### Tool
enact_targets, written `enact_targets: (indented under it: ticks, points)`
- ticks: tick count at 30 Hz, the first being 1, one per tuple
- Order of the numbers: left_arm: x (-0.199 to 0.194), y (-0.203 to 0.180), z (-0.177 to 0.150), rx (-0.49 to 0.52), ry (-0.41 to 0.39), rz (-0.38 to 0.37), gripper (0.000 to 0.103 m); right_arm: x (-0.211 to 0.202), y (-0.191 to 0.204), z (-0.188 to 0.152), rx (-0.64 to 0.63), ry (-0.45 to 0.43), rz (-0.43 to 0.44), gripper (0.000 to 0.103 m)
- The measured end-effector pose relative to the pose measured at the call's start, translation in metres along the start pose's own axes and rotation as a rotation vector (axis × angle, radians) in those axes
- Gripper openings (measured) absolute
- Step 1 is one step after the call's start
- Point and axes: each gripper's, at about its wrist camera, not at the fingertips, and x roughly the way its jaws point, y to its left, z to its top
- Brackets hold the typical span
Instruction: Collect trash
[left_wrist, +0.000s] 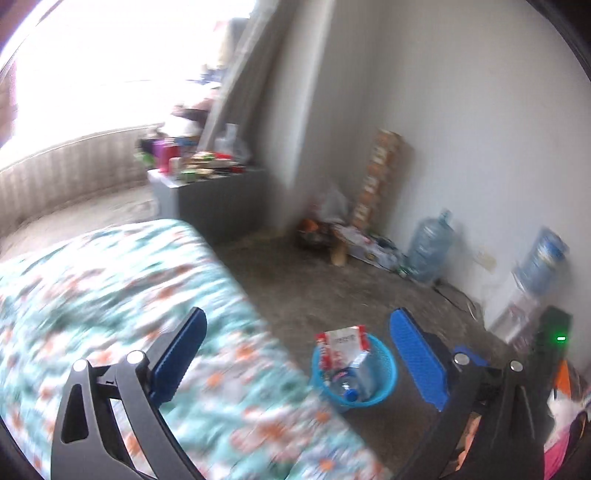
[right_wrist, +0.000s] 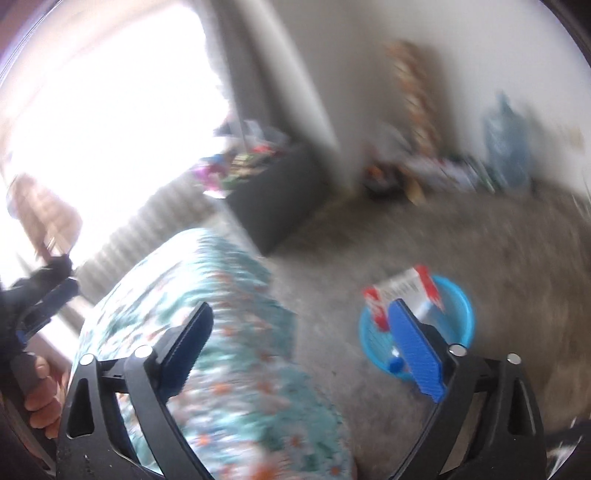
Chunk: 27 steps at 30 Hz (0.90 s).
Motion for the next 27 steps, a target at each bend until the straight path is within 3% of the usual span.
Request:
enact_targets:
  ticks: [7, 13, 19, 23, 27]
  points:
    - [-0.068, 0.046, -0.039, -0.112, -0.076, 0.226, 0.097, -0.04, 0.074, -0.013, -0.181, -0.097, 0.009, 0.095]
    - [-0.106, 0.062, -0.07, -0.076, -0.025, 0.422, 0.097, -0.055, 0.104, -0.026, -0.303, -0.055, -0.057, 0.095]
    - [-0.121, 0.069, -0.102, -0.099, -0.001, 0.471, 0.097, -0.066, 0.126, -0.056, -0.426, -0.01, -0.161, 0.095]
    - [-0.117, 0.075, -0.129, -0.156, 0.086, 0.538, 0.097, -0.059, 0.123, -0.071, -0.435, 0.076, -0.215, 0.095]
    - [-0.108, 0.076, -0.148, -0.176, 0.166, 0.535, 0.097, -0.053, 0.12, -0.087, -0.445, 0.149, -0.285, 0.095]
